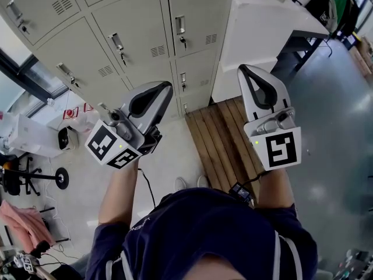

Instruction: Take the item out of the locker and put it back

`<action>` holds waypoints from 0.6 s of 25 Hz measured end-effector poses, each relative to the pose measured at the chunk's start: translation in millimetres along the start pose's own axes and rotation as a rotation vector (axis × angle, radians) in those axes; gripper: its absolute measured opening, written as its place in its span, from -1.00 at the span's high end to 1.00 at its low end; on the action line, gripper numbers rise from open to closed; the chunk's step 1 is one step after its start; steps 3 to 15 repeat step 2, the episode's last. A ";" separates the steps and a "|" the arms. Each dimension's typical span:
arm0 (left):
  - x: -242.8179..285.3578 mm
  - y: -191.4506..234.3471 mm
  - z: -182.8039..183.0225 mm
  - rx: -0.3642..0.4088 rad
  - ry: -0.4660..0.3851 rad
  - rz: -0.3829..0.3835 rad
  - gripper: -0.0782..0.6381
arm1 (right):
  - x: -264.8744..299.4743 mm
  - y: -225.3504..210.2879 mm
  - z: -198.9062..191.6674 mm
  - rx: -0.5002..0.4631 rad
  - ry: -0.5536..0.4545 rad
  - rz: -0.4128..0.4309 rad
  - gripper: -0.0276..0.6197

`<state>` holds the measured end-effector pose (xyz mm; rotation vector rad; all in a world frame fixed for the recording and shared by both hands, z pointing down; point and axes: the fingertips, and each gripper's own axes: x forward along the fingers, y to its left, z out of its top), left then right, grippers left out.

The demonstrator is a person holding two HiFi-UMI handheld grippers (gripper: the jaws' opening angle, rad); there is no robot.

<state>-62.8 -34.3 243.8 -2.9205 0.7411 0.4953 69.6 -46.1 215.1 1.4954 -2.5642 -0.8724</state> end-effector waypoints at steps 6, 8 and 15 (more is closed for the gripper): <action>0.4 1.8 -0.5 0.000 0.001 -0.002 0.77 | 1.9 0.6 -1.0 -0.004 -0.001 0.000 0.90; 0.4 1.8 -0.5 0.000 0.001 -0.002 0.77 | 1.9 0.6 -1.0 -0.004 -0.001 0.000 0.90; 0.4 1.8 -0.5 0.000 0.001 -0.002 0.77 | 1.9 0.6 -1.0 -0.004 -0.001 0.000 0.90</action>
